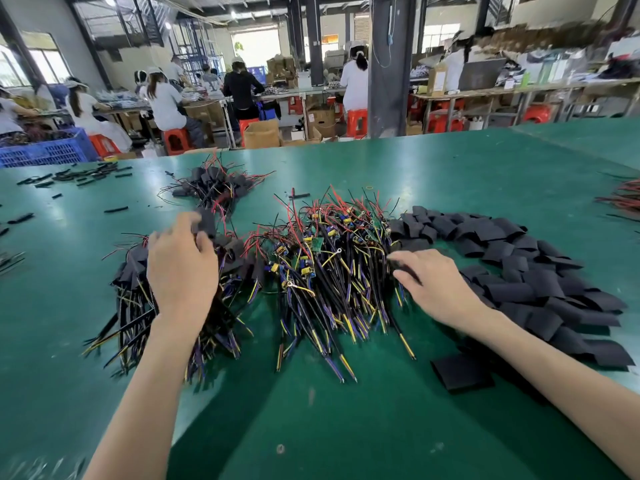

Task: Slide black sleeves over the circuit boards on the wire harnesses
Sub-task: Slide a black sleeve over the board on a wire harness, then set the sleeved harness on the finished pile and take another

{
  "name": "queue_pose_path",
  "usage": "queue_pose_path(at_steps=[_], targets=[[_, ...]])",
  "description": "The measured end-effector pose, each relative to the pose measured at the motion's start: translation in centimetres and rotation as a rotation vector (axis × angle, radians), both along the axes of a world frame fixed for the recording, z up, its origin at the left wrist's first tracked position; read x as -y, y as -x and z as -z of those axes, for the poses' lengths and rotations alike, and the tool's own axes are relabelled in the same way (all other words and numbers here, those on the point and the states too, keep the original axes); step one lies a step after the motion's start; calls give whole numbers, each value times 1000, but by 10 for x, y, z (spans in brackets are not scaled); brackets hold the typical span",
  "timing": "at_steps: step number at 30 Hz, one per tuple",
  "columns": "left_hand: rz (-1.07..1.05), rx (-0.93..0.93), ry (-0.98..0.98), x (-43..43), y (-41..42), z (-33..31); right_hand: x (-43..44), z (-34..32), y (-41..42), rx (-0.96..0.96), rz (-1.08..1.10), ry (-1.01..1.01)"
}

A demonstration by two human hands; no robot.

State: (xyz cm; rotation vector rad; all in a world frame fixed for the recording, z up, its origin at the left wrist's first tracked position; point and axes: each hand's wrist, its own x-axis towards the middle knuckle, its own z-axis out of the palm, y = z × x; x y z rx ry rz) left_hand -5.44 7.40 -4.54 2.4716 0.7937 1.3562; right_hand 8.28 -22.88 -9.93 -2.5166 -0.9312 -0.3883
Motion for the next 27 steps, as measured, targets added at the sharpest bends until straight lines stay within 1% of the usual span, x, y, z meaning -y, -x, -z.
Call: queue_pose_path(at_steps=[2, 4, 8, 11, 12, 13, 14, 16, 17, 18, 19, 20, 21, 22, 24, 26, 27], targets=[[-128, -193, 17, -4, -2, 9, -2, 2, 0, -16, -30, 25], [-190, -278, 30, -2, -3, 13, -3, 1, -2, -24, -9, 5], [-213, -269, 10, 6, -5, 14, -4, 0, -5, -82, 56, -67], [-212, -266, -22, 15, -7, 13, -3, -4, -7, -114, 120, -232], [-207, -255, -34, 19, -8, 12, -2, -7, -8, -171, 136, -313], [-197, -236, -48, 23, -8, 12, -1, -10, -9, -286, 134, -404], [-181, -210, -64, 28, -9, 11, 0, -15, -9, -460, 100, -504], [-111, -126, -97, 38, -11, 11, 1, -24, -4, -841, -34, -704], [-40, -63, -108, 43, -11, 11, 0, -28, 0, -962, -102, -783], [66, 6, -104, 49, -12, 11, -1, -31, 4, -1017, -160, -837], [200, 67, -71, 55, -13, 11, -3, -35, 9, -1026, -212, -864], [349, 107, 5, 60, -14, 12, -5, -38, 15, -1019, -265, -875], [490, 123, 132, 66, -15, 12, -7, -40, 22, -1019, -322, -876], [603, 111, 314, 72, -15, 13, -9, -42, 28, -1038, -387, -867], [768, 93, 816, 81, -18, 14, -10, -44, 42, -1131, -542, -818], [850, 124, 1319, 86, -22, 14, -11, -44, 54, -1271, -709, -724], [882, 129, 1483, 86, -23, 14, -12, -44, 59, -1338, -783, -667]])
